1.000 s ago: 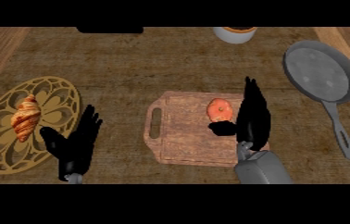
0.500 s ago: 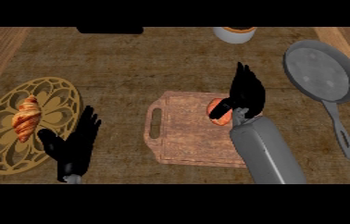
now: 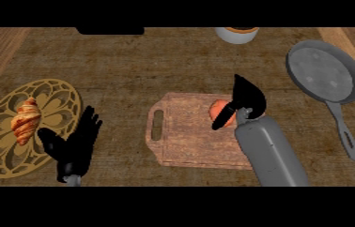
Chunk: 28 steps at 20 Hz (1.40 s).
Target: Pick the squash from the cutting board and place it in the pan
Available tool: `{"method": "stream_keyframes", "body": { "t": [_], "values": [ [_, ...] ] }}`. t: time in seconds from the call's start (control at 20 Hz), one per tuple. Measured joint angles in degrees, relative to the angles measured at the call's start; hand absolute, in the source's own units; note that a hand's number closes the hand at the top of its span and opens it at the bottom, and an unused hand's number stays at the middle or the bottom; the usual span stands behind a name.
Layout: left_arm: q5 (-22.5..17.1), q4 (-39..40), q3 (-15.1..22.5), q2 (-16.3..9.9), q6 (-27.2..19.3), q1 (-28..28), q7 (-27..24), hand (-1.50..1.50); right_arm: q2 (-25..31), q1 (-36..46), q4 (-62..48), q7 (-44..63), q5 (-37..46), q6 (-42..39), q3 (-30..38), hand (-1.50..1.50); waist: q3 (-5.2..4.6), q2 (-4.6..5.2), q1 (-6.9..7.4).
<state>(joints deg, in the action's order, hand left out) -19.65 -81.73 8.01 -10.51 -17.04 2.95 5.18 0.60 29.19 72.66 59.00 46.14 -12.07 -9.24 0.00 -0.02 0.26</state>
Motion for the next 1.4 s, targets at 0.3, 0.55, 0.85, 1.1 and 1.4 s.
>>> {"method": "stream_keyframes", "body": {
  "t": [0.3,0.55,0.85,1.1,1.4],
  "values": [
    [1.5,-0.7,-0.6,1.1,0.8,1.9,-0.9,0.00,0.0,-3.9,2.0,-1.3,1.6,1.4,-1.5,-1.50,0.06,-0.06,-0.08],
    [2.1,-1.6,-1.7,1.4,1.9,1.8,0.0,0.00,-0.2,-3.7,-1.5,-3.1,3.7,5.0,-1.7,-1.50,0.07,-0.04,0.01],
    [2.9,-1.6,-3.0,1.8,2.5,1.2,1.7,0.00,-0.2,-3.4,-3.3,-2.4,4.4,6.0,-2.5,-1.50,0.01,-0.01,-0.02],
    [3.7,-1.1,-3.1,2.9,2.7,1.1,1.8,0.00,-0.1,-3.1,-8.2,-8.9,4.6,9.7,-2.2,1.50,-0.09,-0.14,0.06],
    [4.7,-2.3,-3.7,3.6,2.7,1.5,2.2,0.00,0.1,-3.0,-10.1,-13.5,7.3,12.8,-2.8,1.50,-0.20,-0.36,-0.03]
  ]
}}
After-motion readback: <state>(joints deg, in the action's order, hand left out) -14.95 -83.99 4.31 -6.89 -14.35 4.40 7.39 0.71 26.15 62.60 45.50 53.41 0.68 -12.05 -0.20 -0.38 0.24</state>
